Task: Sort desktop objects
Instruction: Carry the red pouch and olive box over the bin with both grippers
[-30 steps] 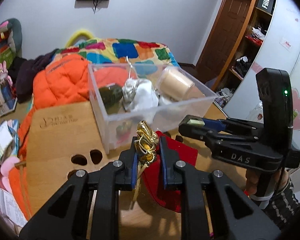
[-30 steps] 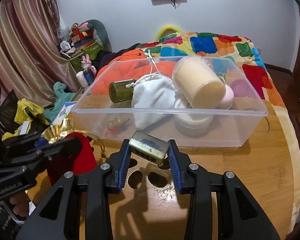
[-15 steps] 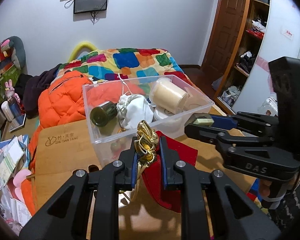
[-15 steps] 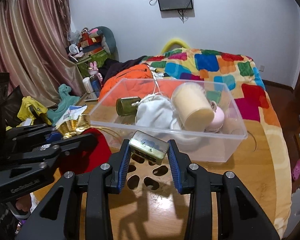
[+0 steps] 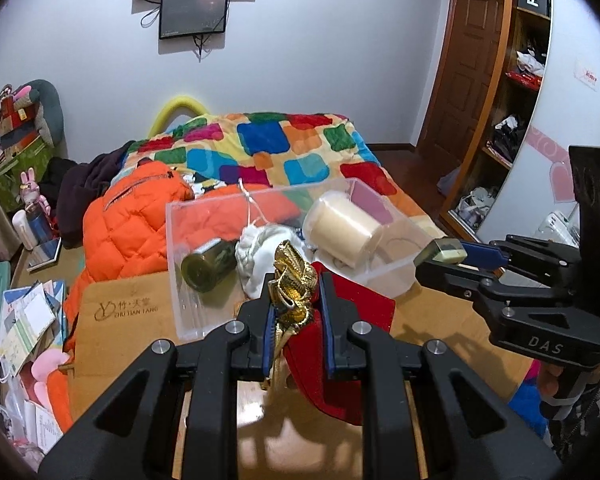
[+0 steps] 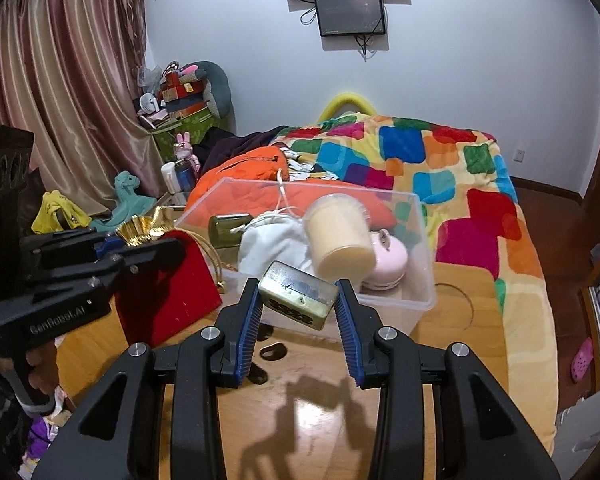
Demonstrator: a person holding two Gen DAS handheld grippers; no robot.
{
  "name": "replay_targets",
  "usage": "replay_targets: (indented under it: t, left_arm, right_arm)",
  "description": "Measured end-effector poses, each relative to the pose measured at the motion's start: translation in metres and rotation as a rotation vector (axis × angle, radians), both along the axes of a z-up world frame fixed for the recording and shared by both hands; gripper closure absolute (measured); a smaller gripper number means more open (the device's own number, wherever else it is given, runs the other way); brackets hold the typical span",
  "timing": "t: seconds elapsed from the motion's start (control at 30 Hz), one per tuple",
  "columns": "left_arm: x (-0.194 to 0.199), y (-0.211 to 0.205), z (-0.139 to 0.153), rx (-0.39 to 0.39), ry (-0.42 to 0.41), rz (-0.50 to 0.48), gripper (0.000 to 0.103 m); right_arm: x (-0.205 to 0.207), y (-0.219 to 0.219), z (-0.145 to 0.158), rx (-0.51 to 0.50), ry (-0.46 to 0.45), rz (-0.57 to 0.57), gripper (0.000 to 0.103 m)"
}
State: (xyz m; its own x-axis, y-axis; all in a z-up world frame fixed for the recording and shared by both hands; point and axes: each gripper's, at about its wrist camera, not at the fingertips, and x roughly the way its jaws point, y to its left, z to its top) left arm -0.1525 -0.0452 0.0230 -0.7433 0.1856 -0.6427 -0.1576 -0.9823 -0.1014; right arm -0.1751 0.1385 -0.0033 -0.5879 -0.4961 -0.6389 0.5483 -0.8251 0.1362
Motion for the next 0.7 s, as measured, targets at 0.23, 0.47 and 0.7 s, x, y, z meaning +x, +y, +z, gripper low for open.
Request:
replay_targets:
  t: [0.23, 0.47, 0.7]
  left_arm:
    - [-0.011, -0.005, 0.017, 0.001, 0.035, 0.009, 0.085]
    - [-0.025, -0.012, 0.031, 0.011, 0.065, 0.016, 0.085]
    - [-0.046, -0.013, 0.028, 0.014, 0.060, 0.019, 0.085]
  right_arm:
    - [-0.019, 0.014, 0.010, -0.014, 0.024, -0.043, 0.069]
    - [-0.036, 0.020, 0.021, -0.008, 0.052, -0.068, 0.069]
    - [-0.052, 0.015, 0.021, 0.015, 0.058, -0.062, 0.069]
